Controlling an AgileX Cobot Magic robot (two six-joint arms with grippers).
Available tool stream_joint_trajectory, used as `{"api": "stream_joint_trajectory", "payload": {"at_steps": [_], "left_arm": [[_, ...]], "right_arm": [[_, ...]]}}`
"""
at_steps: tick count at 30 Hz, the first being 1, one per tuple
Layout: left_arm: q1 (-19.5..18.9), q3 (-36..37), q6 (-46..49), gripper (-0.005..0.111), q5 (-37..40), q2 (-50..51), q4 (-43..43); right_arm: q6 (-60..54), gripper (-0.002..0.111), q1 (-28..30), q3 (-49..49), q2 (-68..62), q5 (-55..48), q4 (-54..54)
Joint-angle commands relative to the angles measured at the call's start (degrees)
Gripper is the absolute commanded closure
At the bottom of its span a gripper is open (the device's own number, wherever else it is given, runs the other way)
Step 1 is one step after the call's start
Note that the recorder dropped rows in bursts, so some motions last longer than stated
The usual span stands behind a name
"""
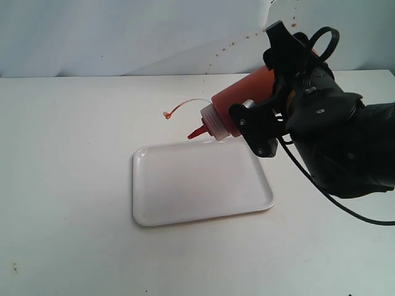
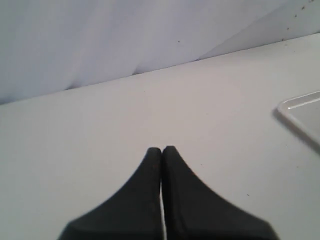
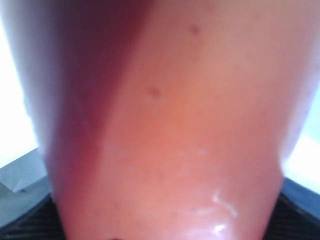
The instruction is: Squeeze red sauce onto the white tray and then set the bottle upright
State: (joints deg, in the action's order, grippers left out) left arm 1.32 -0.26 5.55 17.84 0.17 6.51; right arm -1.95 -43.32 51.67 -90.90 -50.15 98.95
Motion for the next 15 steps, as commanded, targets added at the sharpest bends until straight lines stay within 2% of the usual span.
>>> {"api": "stream_joint_trajectory", "payload": {"at_steps": [1, 3, 6, 9, 11, 15], "left_arm": [[0.3, 0.3, -2.4, 0.107, -11.9, -0.2, -5.9], [0.3, 0.3, -2.5, 0.107, -19.4, -0.2, -12.5], [0.3, 0.3, -3.4, 0.107, -34.6, -0.2, -19.4], [0.3, 0.3, -12.5, 0.107, -47.4, -0.2, -20.6], [0.3, -0.7, -14.6, 0.107, -49.7, -0.2, -20.7], [0.3, -7.4, -14.5, 0.107, -48.2, 1.1, -25.7]], "right_arm": [[0.3, 0.108, -0.1, 0.2, 1.1, -1.4, 1.0], [0.3, 0.108, -0.1, 0.2, 1.1, -0.4, 1.0], [0.3, 0.108, -0.1, 0.2, 1.1, 2.0, 1.0], [0.1, 0.108, -0.1, 0.2, 1.1, 2.8, 1.0], [-1.7, 0.108, -0.1, 0.2, 1.1, 2.8, 1.0], [-6.9, 0.108, -0.1, 0.2, 1.1, 2.8, 1.0]]}}
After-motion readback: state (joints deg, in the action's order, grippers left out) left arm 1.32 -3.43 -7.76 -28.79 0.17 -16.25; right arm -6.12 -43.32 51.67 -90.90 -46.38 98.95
